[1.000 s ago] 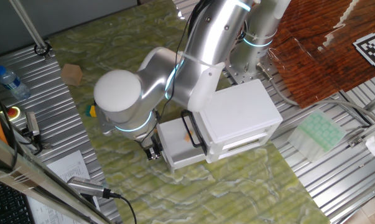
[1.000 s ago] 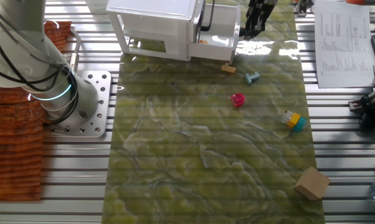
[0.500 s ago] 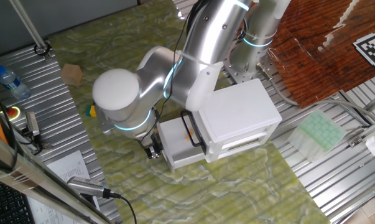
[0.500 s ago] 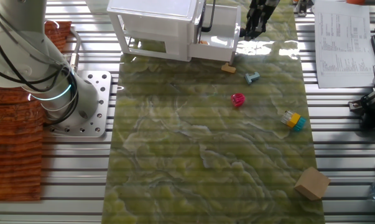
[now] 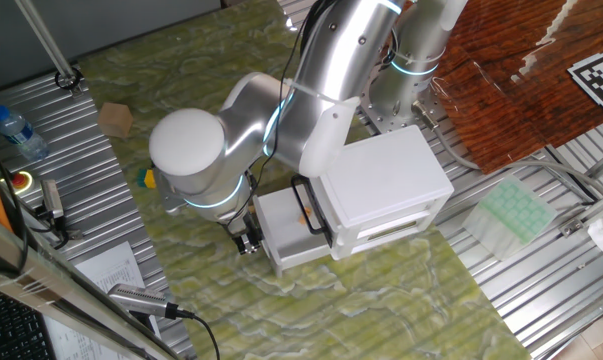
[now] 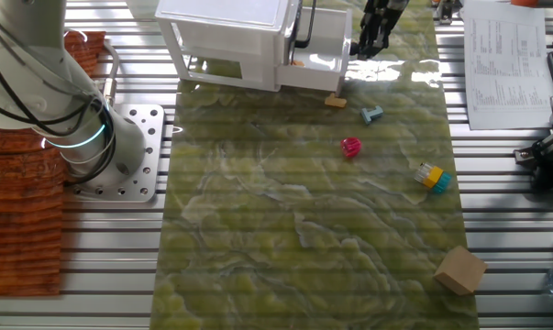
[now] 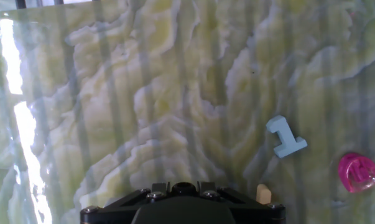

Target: Put things in the drawer

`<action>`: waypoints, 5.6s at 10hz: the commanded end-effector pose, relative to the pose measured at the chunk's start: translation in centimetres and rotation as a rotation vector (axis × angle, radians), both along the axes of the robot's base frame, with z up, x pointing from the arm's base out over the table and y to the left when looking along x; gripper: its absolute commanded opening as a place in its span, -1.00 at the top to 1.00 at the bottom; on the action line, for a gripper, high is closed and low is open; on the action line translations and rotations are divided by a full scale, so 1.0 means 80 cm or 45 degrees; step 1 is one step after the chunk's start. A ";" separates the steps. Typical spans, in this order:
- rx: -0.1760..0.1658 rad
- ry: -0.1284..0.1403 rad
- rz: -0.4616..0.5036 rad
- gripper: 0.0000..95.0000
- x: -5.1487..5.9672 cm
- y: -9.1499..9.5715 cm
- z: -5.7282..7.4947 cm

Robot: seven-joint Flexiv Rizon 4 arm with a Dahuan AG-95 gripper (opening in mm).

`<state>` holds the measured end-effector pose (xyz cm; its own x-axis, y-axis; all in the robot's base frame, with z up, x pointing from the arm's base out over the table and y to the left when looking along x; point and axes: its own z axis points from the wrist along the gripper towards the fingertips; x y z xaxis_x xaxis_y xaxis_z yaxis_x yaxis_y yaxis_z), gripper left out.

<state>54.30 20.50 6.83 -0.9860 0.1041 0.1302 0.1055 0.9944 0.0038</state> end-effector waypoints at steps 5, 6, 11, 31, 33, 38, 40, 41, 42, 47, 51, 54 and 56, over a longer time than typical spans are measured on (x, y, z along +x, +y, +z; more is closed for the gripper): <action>-0.001 0.000 0.002 1.00 -0.008 -0.003 0.002; 0.001 -0.001 0.003 1.00 -0.009 -0.003 0.001; 0.000 0.004 -0.002 1.00 -0.013 -0.001 0.002; 0.000 -0.016 -0.048 1.00 -0.034 0.004 0.006; 0.006 -0.023 -0.104 1.00 -0.040 0.004 0.002; 0.004 -0.017 -0.094 1.00 -0.048 0.004 0.008; 0.004 -0.012 -0.082 1.00 -0.052 0.003 0.006; 0.005 -0.010 -0.075 1.00 -0.053 0.002 0.005; 0.007 -0.007 -0.070 1.00 -0.057 0.000 0.003; 0.028 -0.016 -0.113 1.00 -0.064 0.000 0.000; 0.027 0.000 -0.104 1.00 -0.070 -0.002 0.000; 0.008 0.024 -0.073 1.00 -0.075 -0.005 -0.002; 0.015 0.041 -0.092 1.00 -0.080 -0.005 -0.001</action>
